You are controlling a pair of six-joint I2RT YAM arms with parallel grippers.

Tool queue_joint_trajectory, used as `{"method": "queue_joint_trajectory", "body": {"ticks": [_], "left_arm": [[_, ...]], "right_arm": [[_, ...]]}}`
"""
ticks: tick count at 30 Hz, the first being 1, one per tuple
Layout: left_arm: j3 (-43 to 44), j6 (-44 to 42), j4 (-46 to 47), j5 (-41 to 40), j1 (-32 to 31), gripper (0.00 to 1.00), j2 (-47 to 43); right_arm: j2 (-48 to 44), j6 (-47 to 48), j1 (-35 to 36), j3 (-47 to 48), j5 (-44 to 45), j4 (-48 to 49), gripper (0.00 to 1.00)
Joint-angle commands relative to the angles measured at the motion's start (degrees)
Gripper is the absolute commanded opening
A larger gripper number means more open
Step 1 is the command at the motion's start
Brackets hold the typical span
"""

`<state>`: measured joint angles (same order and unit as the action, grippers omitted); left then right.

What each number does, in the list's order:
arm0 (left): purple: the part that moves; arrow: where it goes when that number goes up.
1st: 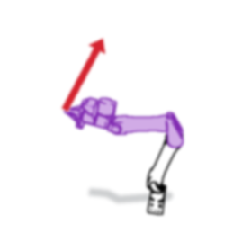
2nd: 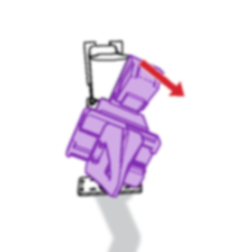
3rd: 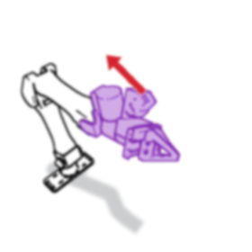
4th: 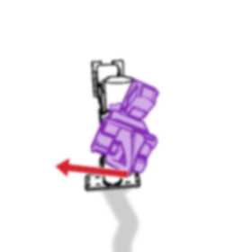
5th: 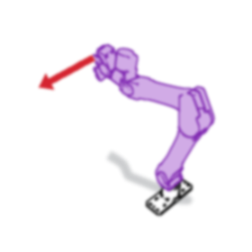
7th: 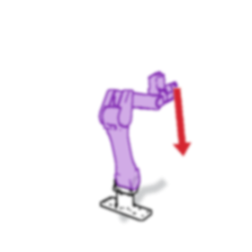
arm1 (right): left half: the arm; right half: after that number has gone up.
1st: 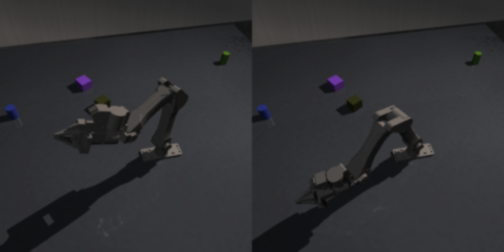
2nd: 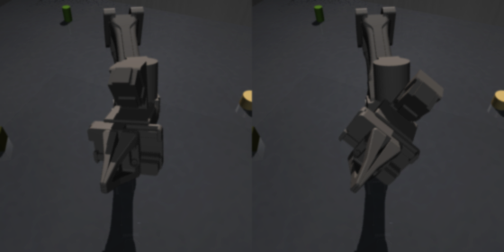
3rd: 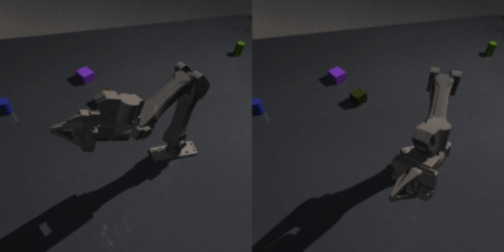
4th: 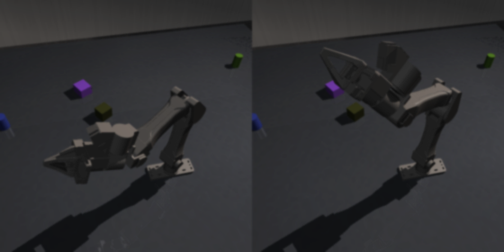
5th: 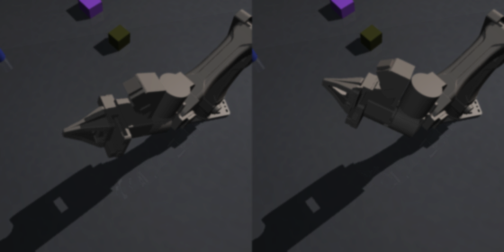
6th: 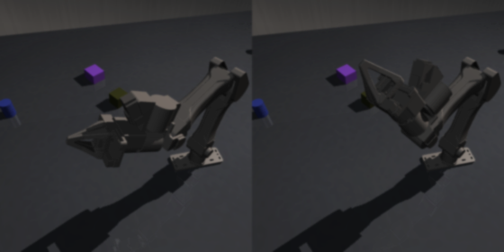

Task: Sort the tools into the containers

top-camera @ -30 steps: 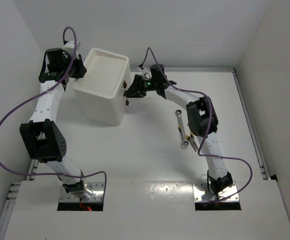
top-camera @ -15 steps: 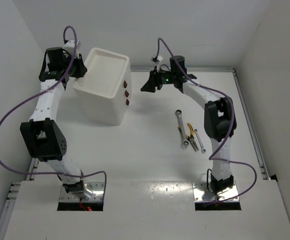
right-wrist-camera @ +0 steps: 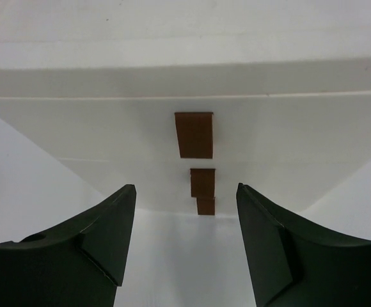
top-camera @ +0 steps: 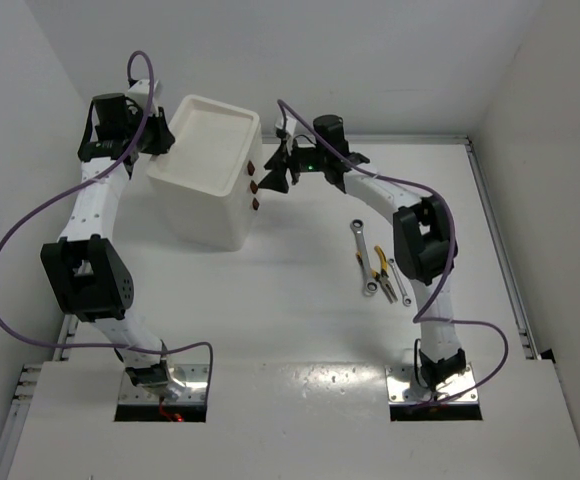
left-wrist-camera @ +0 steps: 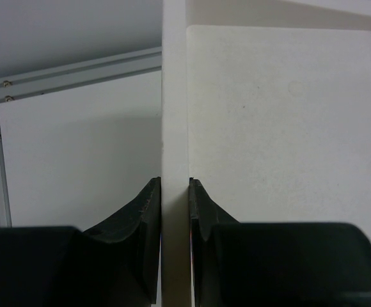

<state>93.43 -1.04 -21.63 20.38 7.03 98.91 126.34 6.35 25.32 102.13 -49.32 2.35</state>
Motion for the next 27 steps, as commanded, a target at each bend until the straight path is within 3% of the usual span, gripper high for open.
{"method": "queue_joint_trajectory", "body": {"ticks": [1,15,18,21,24,26,27], "left_arm": [[-4.0,3.1,-12.0,6.0,-4.2,0.0,6.3],[-4.0,3.1,-12.0,6.0,-4.2,0.0,6.3],[-4.0,3.1,-12.6,6.0,-4.2,0.0,6.3],[-4.0,3.1,-12.6,6.0,-4.2,0.0,6.3],[-4.0,3.1,-12.6,6.0,-4.2,0.0,6.3],[-4.0,3.1,-12.6,6.0,-4.2,0.0,6.3],[-4.0,3.1,-12.6,5.5,-4.2,0.0,6.3]], "right_arm": [[1.6,2.5,0.4,4.2,-0.9,4.9,0.65],[8.6,-4.5,2.1,14.4,-1.5,6.2,0.65],[9.2,-5.0,2.6,14.9,-2.0,6.7,0.59],[9.2,-6.4,3.2,14.9,-2.5,7.2,0.49],[8.6,-6.4,3.7,14.4,-2.5,7.2,0.23],[8.0,-7.0,3.7,13.6,-3.2,7.8,0.01],[7.1,-7.0,3.7,13.1,-3.2,7.8,0.0]]}}
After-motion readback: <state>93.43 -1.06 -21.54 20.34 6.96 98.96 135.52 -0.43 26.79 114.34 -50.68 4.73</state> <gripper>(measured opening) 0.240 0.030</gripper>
